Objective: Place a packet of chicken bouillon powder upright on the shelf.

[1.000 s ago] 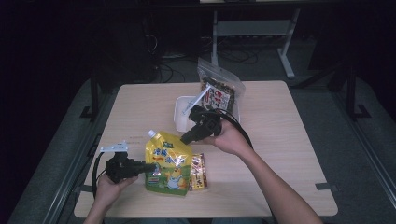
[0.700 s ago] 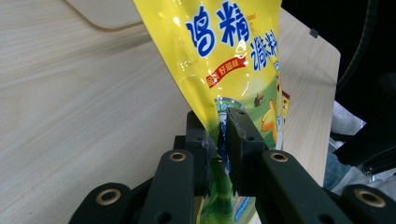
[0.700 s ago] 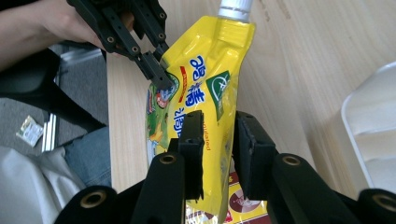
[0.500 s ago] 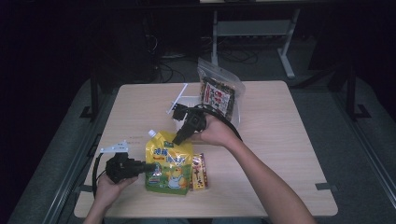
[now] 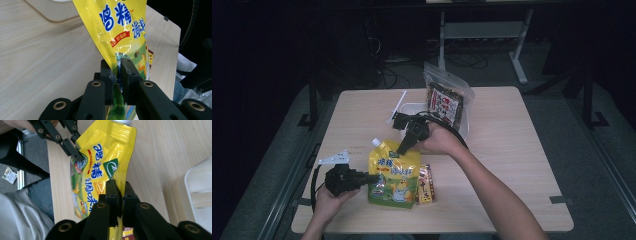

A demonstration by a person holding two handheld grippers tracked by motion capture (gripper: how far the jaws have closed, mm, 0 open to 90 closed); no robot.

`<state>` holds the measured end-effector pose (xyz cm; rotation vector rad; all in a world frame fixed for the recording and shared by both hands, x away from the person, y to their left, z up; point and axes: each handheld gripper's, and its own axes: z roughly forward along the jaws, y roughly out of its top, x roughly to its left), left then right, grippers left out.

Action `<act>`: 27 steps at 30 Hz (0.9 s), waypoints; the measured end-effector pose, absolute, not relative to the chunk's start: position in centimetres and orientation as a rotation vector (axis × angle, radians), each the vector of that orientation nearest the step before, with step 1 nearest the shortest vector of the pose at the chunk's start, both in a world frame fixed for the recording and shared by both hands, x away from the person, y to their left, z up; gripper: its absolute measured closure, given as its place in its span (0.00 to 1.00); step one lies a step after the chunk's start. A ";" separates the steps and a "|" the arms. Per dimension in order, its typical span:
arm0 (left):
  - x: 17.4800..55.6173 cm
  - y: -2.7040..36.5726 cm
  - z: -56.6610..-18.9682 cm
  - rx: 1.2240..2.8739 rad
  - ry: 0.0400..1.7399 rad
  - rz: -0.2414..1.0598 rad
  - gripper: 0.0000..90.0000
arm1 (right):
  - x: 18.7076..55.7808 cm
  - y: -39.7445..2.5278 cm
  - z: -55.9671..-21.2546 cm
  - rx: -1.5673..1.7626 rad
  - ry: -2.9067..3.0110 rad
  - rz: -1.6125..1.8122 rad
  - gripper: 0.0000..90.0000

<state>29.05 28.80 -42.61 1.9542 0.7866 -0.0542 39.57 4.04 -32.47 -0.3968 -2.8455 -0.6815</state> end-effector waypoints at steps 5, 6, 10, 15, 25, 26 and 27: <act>29.1 28.8 -42.8 1.961 0.819 -0.040 0.83 | 39.1 4.2 -32.0 -0.395 -2.821 -0.659 0.99; 29.1 28.8 -42.9 1.960 0.823 -0.036 0.81 | 39.1 4.2 -31.9 -0.411 -2.810 -0.654 0.99; 29.2 29.0 -42.8 1.958 0.833 -0.032 0.75 | 38.8 4.1 -31.5 -0.451 -2.766 -0.660 0.99; 29.2 29.1 -42.7 1.946 0.838 -0.029 0.72 | 38.6 3.9 -31.1 -0.495 -2.730 -0.666 0.99; 29.1 29.6 -42.6 1.952 0.871 0.020 0.67 | 38.0 3.9 -30.4 -0.580 -2.708 -0.687 0.99; 29.1 29.6 -42.6 1.952 0.877 0.022 0.66 | 38.0 3.9 -30.3 -0.587 -2.705 -0.689 0.99; 29.2 29.7 -42.6 1.952 0.881 0.023 0.64 | 38.1 3.9 -30.1 -0.608 -2.692 -0.689 0.99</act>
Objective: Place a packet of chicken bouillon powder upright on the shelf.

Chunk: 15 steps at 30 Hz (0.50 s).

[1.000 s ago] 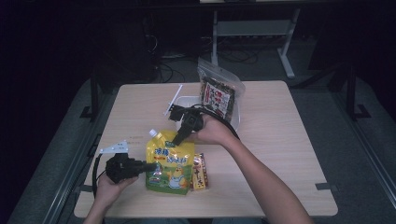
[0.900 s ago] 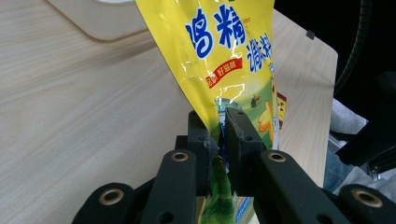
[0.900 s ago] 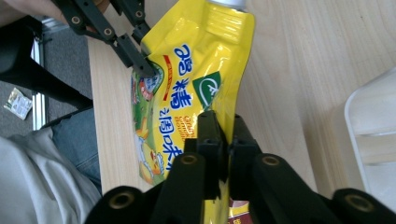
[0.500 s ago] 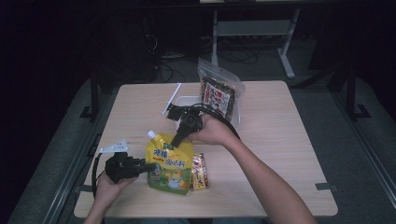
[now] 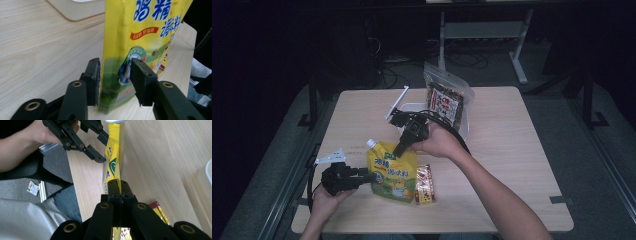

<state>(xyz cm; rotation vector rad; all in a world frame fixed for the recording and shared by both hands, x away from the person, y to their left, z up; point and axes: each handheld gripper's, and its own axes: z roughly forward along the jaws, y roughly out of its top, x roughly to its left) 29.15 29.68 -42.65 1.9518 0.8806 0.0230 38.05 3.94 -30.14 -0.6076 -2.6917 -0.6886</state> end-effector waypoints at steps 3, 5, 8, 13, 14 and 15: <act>29.1 29.8 -42.7 1.951 0.896 0.040 0.61 | 38.1 4.0 -29.8 -0.644 -2.679 -0.693 0.99; 29.1 29.9 -42.7 1.949 0.903 0.049 0.60 | 38.1 4.1 -29.5 -0.659 -2.680 -0.697 0.99; 29.1 30.0 -42.6 1.950 0.917 0.073 0.59 | 37.9 4.3 -28.9 -0.668 -2.698 -0.700 0.99; 29.0 30.1 -42.7 1.977 0.950 0.136 0.55 | 38.0 3.9 -27.7 -0.733 -2.691 -0.750 0.99; 29.0 30.1 -42.8 1.981 0.956 0.146 0.53 | 38.1 3.7 -27.5 -0.753 -2.680 -0.763 0.99; 29.0 30.1 -42.8 1.981 0.959 0.151 0.52 | 38.3 3.4 -27.2 -0.774 -2.674 -0.776 0.99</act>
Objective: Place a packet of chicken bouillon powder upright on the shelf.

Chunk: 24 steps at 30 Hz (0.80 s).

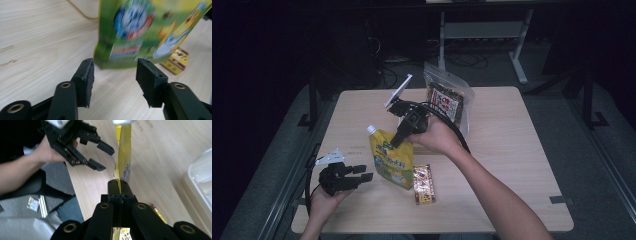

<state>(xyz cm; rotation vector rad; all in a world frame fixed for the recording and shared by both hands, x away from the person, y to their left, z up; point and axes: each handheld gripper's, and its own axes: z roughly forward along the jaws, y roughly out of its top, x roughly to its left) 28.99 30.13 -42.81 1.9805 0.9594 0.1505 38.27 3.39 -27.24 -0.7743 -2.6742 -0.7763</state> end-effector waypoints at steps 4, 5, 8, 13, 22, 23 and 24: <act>28.9 30.3 -42.9 1.981 0.976 0.182 0.47 | 38.8 2.0 -26.3 -0.854 -2.633 -0.846 0.99; 28.9 30.2 -42.9 1.978 0.980 0.186 0.46 | 38.8 1.7 -26.1 -0.865 -2.625 -0.869 0.99; 28.9 30.2 -42.9 1.979 0.992 0.201 0.43 | 38.9 1.0 -25.8 -0.902 -2.629 -0.907 0.99; 28.9 30.0 -43.2 1.995 0.995 0.206 0.42 | 38.7 0.2 -25.4 -0.969 -2.633 -0.899 0.99; 28.9 29.8 -43.2 2.013 0.983 0.217 0.41 | 38.6 -2.0 -23.6 -1.051 -2.633 -0.964 0.99; 28.9 29.8 -43.2 2.014 0.983 0.219 0.41 | 38.6 -2.3 -23.5 -1.062 -2.634 -0.973 0.99; 28.9 29.8 -43.2 2.016 0.983 0.220 0.41 | 38.6 -2.6 -23.4 -1.076 -2.629 -0.985 0.99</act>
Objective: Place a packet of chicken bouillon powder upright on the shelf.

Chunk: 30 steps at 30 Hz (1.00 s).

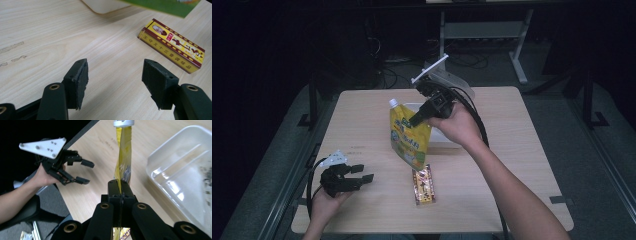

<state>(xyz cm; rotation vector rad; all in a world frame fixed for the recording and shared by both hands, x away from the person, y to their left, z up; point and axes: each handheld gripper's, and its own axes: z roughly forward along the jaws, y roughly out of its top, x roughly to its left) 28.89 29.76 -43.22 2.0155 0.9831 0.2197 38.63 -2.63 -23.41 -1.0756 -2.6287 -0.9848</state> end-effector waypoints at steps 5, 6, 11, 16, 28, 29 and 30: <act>28.9 29.6 -43.3 2.023 0.982 0.218 0.41 | 39.0 -3.9 -23.0 -1.148 -2.608 -1.016 0.99; 28.9 29.6 -43.3 2.023 0.982 0.216 0.41 | 39.1 -4.1 -22.9 -1.160 -2.605 -1.022 0.99; 29.0 29.7 -43.2 2.025 0.975 0.222 0.41 | 39.9 -4.8 -22.7 -1.242 -2.586 -1.044 0.99; 29.0 29.6 -43.2 2.028 0.976 0.221 0.40 | 40.8 -5.1 -22.7 -1.323 -2.548 -1.070 0.99; 29.0 29.2 -43.3 2.049 0.963 0.236 0.38 | 43.1 -3.2 -23.3 -1.473 -2.452 -1.118 0.99; 29.0 29.2 -43.3 2.048 0.963 0.236 0.38 | 43.3 -3.0 -23.3 -1.482 -2.451 -1.119 0.99; 29.0 29.2 -43.3 2.049 0.963 0.236 0.38 | 43.5 -2.8 -23.2 -1.490 -2.451 -1.117 0.99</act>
